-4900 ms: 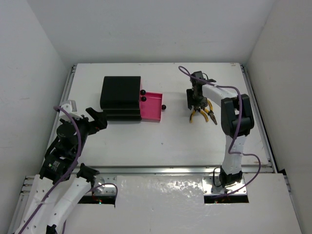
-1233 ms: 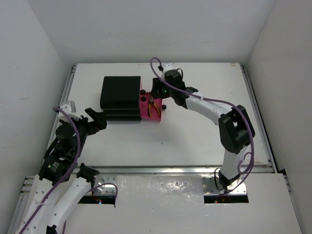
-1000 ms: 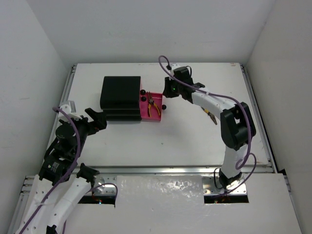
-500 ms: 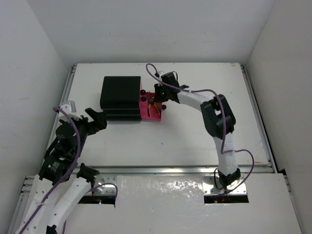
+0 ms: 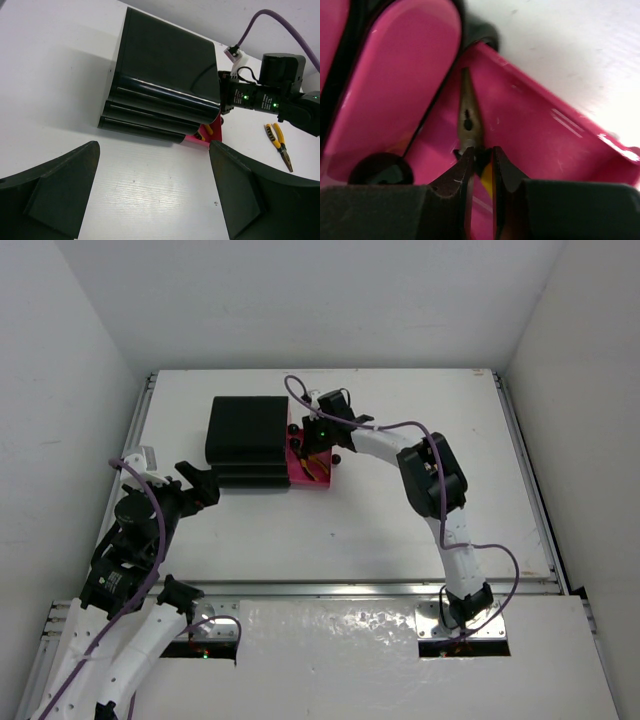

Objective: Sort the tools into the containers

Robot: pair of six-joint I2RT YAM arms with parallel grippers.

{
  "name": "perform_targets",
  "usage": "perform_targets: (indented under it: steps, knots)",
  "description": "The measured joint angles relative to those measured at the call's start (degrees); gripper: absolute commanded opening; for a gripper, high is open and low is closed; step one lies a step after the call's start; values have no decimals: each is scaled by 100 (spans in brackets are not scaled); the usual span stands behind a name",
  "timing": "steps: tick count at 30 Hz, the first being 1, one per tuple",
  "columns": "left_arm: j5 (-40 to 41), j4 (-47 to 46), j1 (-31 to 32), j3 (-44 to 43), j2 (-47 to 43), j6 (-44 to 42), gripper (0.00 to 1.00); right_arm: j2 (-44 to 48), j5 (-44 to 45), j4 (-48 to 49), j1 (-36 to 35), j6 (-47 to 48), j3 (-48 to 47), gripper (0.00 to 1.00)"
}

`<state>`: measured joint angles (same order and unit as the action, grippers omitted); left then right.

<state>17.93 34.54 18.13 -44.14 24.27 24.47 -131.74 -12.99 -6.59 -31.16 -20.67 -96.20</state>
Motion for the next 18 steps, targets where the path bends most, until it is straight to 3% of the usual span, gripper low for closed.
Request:
perform_targets:
  steps: [5, 9, 11, 16, 17, 18]
  knots:
    - [-4, 0, 0, 0, 0, 0, 89, -46, -94, -118, -48, 120, -92, 17]
    - [-4, 0, 2, 0, 0, 0, 89, 247, 68, -4, -42, 118, 369, 25]
    - [-4, 0, 0, 0, 0, 0, 89, 570, 195, -48, -17, 101, 671, 37]
    - [-4, 0, 2, 0, 0, 0, 89, 1716, 380, -203, 289, 96, 1204, 56]
    - [-4, 0, 0, 0, 0, 0, 89, 1980, 422, -236, 420, 83, 1290, 73]
    - [-2, 0, 0, 0, -2, 0, 89, 2223, 509, -317, 579, 59, 1353, 77]
